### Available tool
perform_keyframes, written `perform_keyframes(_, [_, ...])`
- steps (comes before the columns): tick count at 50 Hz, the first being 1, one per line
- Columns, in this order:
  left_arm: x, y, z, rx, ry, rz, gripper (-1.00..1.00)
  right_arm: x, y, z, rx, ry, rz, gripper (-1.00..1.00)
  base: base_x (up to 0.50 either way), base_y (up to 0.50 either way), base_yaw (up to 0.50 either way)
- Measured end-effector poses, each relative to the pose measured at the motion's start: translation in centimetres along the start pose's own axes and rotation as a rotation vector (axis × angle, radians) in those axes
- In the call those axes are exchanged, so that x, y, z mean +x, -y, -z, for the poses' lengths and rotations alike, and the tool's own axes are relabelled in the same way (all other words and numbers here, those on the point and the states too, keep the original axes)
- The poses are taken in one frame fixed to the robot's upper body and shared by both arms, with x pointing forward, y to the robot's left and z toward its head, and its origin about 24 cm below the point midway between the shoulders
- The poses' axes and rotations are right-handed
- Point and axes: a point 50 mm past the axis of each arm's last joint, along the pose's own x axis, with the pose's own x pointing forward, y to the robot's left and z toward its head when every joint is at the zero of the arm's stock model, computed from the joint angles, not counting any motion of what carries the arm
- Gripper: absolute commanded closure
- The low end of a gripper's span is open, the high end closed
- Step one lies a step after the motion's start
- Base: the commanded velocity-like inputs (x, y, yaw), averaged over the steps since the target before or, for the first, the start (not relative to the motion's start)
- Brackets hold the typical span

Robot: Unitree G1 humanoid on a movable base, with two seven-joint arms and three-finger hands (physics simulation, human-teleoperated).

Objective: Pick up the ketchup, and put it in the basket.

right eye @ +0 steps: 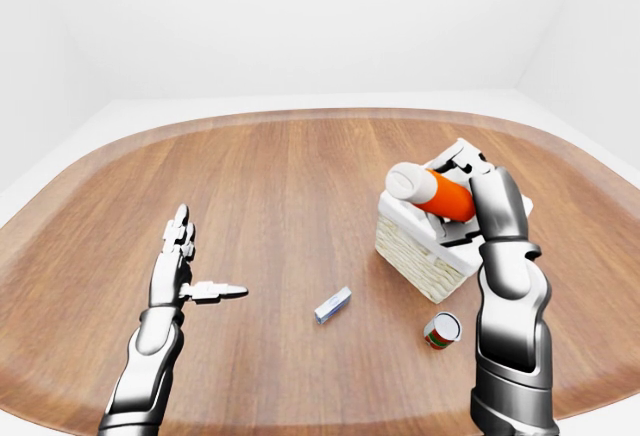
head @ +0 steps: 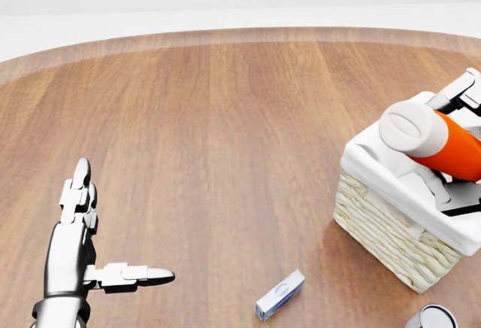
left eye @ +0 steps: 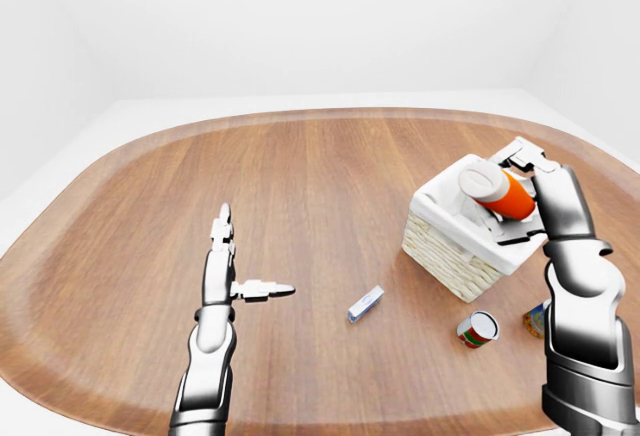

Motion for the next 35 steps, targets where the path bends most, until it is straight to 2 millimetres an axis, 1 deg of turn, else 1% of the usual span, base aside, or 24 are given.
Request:
perform_keyframes(9, [0.1,0.0,0.1,0.001,-0.002,-0.001,-1.00,0.6,0.6,0.6,-0.051,-0.023,-0.003,1.00,0.00,0.00,0.00])
perform_keyframes(24, [0.1,0.1,0.1,0.003,-0.002,0.000,-1.00,1.9,1.9,1.2,-0.195,-0.060,-0.029,1.00,0.00,0.00,0.00])
perform_keyframes(35, [0.0,0.1,0.1,0.004,-0.004,0.000,-1.00,2.6,2.2,1.7,-0.274,-0.096,-0.058,1.00,0.00,0.00,0.00])
